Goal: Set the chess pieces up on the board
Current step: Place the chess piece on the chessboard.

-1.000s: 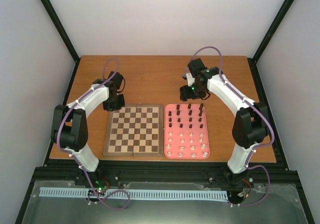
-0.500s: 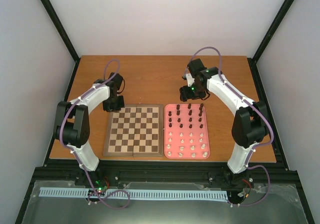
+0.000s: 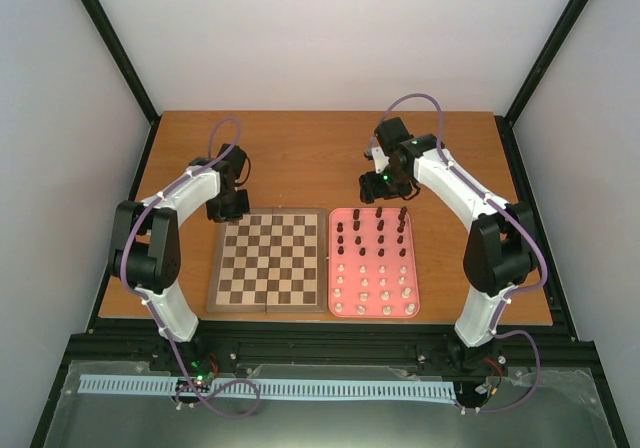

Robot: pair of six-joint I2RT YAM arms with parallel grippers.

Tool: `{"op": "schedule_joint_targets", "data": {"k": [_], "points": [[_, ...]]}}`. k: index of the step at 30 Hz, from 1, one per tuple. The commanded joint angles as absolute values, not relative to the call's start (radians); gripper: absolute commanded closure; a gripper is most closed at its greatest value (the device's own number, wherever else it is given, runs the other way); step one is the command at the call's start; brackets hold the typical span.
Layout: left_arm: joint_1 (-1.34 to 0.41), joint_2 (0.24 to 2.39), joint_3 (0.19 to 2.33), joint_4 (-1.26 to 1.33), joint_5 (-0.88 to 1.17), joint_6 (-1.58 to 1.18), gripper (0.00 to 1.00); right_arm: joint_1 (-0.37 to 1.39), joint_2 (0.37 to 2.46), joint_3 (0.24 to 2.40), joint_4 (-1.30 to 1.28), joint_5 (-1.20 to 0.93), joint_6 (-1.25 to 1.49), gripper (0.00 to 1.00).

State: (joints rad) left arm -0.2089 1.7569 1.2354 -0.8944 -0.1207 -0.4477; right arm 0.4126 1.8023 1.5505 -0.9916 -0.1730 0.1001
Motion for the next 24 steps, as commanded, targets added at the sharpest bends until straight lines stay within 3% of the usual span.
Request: {"op": "schedule_joint_targets", "data": {"k": [1, 24], "points": [[-0.202, 1.752, 1.256, -0.883, -0.121, -0.427, 0.83, 0.403, 1.812, 1.552, -0.994, -0.183, 0.087, 0.3], [-0.203, 1.621, 1.318, -0.987, -0.106, -0.391, 0.45, 0.404, 1.791, 1.479, -1.002, -0.177, 0.092, 0.24]]}}
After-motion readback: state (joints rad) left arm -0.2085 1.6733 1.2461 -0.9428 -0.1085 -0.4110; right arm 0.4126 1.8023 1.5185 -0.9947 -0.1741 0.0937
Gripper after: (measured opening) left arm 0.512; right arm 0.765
